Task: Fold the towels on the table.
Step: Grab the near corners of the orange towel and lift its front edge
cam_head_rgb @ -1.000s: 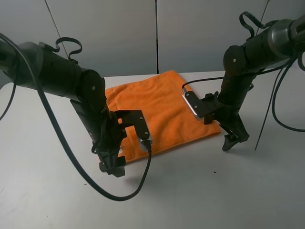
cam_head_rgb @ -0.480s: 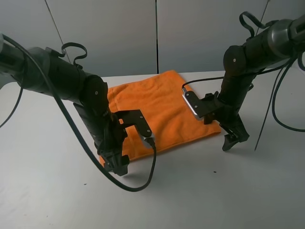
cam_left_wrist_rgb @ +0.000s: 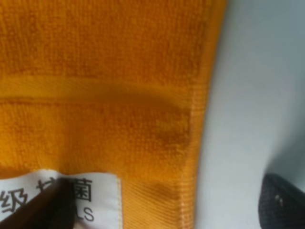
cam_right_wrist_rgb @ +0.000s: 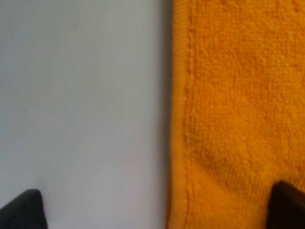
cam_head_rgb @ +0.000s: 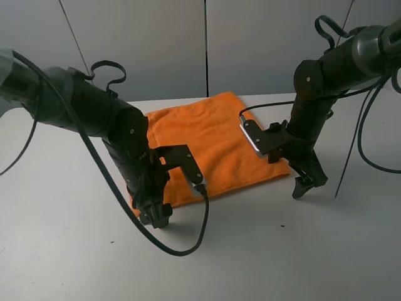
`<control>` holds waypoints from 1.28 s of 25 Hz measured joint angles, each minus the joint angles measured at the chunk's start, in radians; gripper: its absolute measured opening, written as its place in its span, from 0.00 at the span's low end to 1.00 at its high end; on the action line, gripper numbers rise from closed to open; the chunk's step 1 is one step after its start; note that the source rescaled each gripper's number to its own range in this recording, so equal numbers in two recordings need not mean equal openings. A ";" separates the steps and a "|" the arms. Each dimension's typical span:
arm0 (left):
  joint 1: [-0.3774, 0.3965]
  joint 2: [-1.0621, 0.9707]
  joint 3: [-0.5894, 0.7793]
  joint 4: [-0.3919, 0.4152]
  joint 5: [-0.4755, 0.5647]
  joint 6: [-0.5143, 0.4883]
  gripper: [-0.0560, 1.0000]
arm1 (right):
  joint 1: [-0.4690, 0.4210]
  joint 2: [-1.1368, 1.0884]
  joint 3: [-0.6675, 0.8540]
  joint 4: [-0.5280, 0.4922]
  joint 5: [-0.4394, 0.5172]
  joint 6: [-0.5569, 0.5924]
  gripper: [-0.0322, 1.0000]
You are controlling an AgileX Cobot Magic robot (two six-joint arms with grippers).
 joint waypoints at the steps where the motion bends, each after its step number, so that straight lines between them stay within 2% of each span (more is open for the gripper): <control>1: -0.002 0.000 0.000 0.005 -0.002 -0.003 1.00 | 0.000 0.000 0.000 0.000 -0.002 0.000 1.00; 13: -0.007 0.011 -0.004 0.000 -0.011 -0.034 0.93 | 0.000 0.001 0.000 0.002 -0.019 0.002 1.00; 16: -0.007 0.011 -0.004 0.000 -0.017 -0.034 0.82 | 0.000 0.001 0.000 0.002 -0.028 0.004 1.00; 19: -0.007 0.012 -0.004 0.000 -0.026 -0.036 0.62 | 0.000 0.001 0.000 0.002 -0.037 0.010 0.98; 20: -0.007 0.013 -0.005 0.000 -0.031 -0.036 0.54 | 0.000 0.001 0.000 0.004 -0.040 0.011 0.94; 22: -0.007 0.015 -0.007 0.007 -0.034 -0.034 0.38 | 0.000 0.001 0.000 0.004 -0.046 0.012 0.80; 24: -0.007 0.021 -0.009 0.020 -0.038 -0.032 0.26 | 0.000 0.001 0.000 0.004 -0.055 0.016 0.55; 25: -0.007 0.023 -0.011 0.027 -0.040 -0.032 0.21 | 0.000 0.002 0.000 0.004 -0.060 0.019 0.39; 27: -0.007 0.025 -0.012 0.036 -0.040 -0.032 0.17 | 0.000 0.002 0.000 0.004 -0.087 0.038 0.11; 28: -0.007 0.025 -0.013 0.037 -0.038 -0.032 0.16 | 0.000 0.002 -0.001 0.004 -0.091 0.049 0.05; 32: -0.007 0.025 -0.015 0.038 -0.036 -0.032 0.15 | 0.000 0.002 -0.001 0.004 -0.093 0.058 0.04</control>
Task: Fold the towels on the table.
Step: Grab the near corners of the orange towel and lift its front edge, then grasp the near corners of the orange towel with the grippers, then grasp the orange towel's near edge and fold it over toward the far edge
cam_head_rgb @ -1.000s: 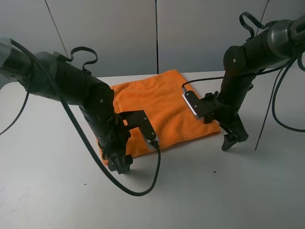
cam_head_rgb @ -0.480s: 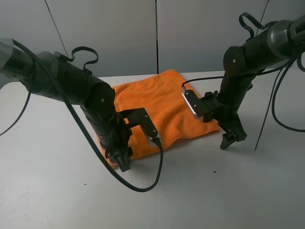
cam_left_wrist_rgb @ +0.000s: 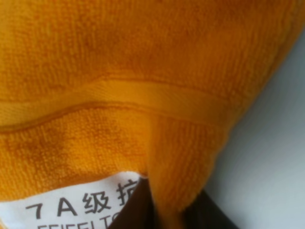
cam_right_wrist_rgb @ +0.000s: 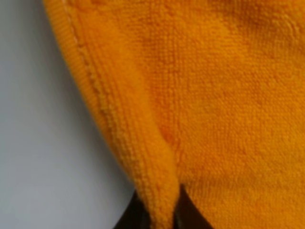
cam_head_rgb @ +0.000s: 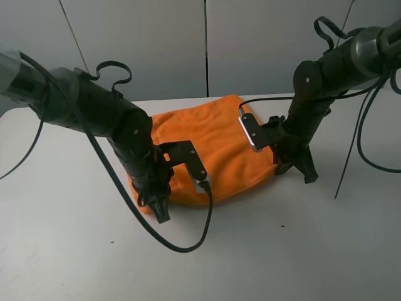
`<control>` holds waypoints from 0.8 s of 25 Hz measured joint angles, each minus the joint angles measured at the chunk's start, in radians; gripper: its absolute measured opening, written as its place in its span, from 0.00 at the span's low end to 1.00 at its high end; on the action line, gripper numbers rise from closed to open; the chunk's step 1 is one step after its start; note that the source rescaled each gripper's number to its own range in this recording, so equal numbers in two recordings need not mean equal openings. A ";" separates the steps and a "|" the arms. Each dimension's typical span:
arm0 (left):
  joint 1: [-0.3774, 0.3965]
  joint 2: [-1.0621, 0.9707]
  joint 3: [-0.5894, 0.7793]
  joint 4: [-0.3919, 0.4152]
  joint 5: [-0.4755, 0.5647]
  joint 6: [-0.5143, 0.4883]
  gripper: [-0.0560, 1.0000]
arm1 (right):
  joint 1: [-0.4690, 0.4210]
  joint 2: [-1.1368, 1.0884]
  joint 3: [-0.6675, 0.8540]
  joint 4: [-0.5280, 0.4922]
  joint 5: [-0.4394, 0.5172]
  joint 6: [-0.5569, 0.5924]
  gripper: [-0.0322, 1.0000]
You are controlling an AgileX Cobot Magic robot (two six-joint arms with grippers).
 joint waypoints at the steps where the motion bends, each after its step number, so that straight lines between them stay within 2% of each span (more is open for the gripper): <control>1: 0.000 0.000 0.000 0.000 0.000 0.000 0.15 | 0.000 0.000 0.000 0.000 0.000 0.002 0.04; 5: 0.000 0.000 0.000 0.008 0.000 0.000 0.15 | 0.000 0.000 0.000 0.000 0.000 0.021 0.04; 8: 0.000 0.000 -0.002 0.023 0.004 0.000 0.06 | 0.000 0.000 0.000 0.000 0.000 0.023 0.04; 11: 0.000 0.000 -0.002 0.029 0.010 0.000 0.06 | 0.000 -0.011 0.000 0.000 0.000 0.045 0.04; 15: -0.002 -0.024 0.005 0.032 0.023 0.002 0.06 | 0.000 -0.041 0.008 0.000 0.058 0.093 0.04; 20: -0.009 -0.109 0.015 0.122 0.120 0.014 0.06 | 0.000 -0.116 0.010 0.020 0.105 0.142 0.04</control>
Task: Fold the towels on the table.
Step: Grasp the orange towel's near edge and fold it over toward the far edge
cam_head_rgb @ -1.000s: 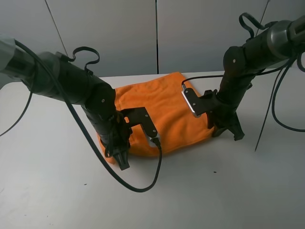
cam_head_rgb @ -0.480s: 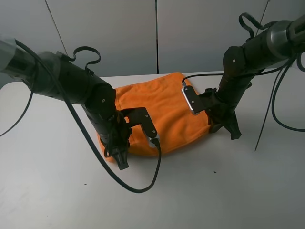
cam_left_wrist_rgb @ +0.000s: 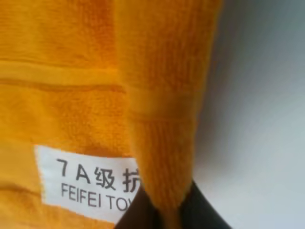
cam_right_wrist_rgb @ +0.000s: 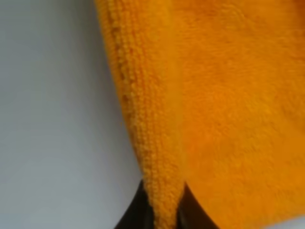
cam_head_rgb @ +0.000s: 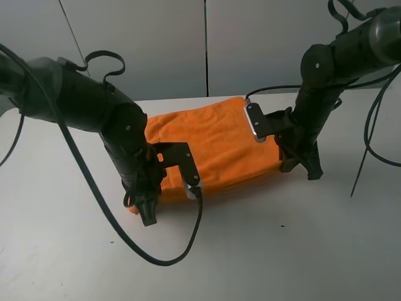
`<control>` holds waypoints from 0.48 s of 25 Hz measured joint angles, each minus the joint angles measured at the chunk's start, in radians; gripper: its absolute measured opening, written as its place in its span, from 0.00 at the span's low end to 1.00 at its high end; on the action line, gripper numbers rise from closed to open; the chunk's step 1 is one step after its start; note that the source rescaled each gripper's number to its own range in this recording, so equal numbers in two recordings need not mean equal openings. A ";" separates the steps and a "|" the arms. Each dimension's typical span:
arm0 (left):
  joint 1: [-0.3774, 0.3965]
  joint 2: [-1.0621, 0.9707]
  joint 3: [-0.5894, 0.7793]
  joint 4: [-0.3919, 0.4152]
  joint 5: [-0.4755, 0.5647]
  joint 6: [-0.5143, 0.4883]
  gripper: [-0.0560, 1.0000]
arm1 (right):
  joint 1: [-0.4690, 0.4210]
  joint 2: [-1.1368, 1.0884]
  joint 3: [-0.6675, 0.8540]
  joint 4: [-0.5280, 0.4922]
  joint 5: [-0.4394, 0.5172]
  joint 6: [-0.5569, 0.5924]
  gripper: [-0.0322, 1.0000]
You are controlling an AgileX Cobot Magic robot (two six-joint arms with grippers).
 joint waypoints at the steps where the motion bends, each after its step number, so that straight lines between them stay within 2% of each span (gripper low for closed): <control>1: 0.000 -0.024 0.000 0.020 0.013 0.002 0.06 | 0.000 -0.017 0.000 0.009 0.005 0.004 0.04; 4: 0.000 -0.082 0.000 0.077 0.035 0.009 0.06 | 0.000 -0.062 0.000 0.041 0.015 0.008 0.04; 12: 0.000 -0.130 0.000 0.133 0.083 0.013 0.06 | 0.000 -0.147 0.000 0.083 0.035 0.031 0.04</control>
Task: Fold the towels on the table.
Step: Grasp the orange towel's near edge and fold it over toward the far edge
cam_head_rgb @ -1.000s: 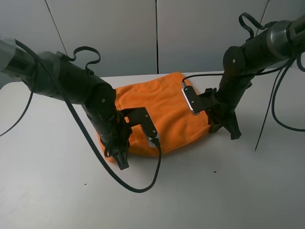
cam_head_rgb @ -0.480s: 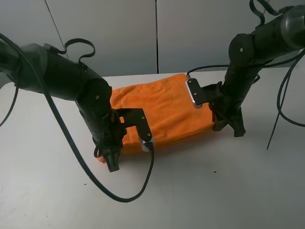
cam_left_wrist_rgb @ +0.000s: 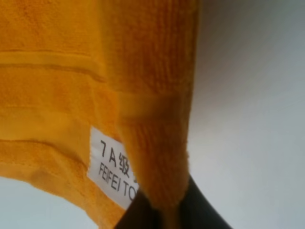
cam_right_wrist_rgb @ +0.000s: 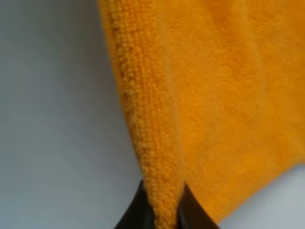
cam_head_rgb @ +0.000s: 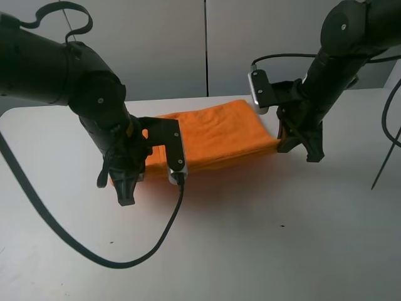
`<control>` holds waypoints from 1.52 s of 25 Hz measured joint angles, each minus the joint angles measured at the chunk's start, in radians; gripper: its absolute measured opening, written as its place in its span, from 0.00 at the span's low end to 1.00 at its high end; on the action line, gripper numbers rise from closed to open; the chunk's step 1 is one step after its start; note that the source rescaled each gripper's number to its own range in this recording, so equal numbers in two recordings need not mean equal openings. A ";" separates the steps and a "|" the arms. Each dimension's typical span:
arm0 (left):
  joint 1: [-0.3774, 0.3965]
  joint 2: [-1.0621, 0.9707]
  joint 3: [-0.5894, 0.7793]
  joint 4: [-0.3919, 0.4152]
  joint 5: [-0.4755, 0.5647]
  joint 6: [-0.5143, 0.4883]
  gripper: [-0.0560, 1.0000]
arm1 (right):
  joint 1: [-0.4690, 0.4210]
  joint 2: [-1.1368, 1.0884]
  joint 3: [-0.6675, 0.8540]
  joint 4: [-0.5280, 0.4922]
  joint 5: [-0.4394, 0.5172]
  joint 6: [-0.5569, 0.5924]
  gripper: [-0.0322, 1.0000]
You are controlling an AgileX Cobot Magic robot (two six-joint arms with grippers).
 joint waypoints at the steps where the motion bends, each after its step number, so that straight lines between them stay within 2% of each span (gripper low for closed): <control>1: 0.000 0.000 0.000 0.008 0.004 0.000 0.06 | 0.000 -0.010 0.000 0.003 0.002 0.010 0.04; 4: 0.000 -0.006 0.000 0.031 0.004 0.000 0.06 | 0.001 -0.042 0.000 0.009 0.004 0.060 0.04; 9: -0.001 -0.059 0.000 0.146 0.002 -0.059 0.06 | 0.001 -0.066 0.000 0.009 0.004 0.104 0.03; 14: 0.006 -0.091 -0.004 0.263 -0.018 -0.193 0.06 | 0.007 -0.068 0.000 -0.028 -0.023 0.128 0.03; 17: 0.039 -0.091 -0.004 0.296 -0.077 -0.287 0.06 | 0.008 -0.068 0.000 -0.061 -0.067 0.163 0.03; 19: 0.064 -0.091 -0.004 0.322 -0.119 -0.314 0.06 | 0.010 -0.068 0.000 -0.093 -0.107 0.202 0.03; 27: 0.149 -0.091 -0.015 0.476 -0.309 -0.346 0.06 | 0.020 -0.033 0.000 -0.292 -0.285 0.298 0.03; 31: 0.200 -0.059 -0.026 0.494 -0.374 -0.372 0.05 | 0.024 0.029 -0.037 -0.372 -0.347 0.335 0.03; 35: 0.234 -0.002 -0.026 0.502 -0.413 -0.376 0.05 | 0.030 0.094 -0.088 -0.394 -0.357 0.361 0.03; 38: 0.260 0.027 -0.026 0.510 -0.454 -0.415 0.05 | 0.030 0.124 -0.118 -0.396 -0.357 0.365 0.03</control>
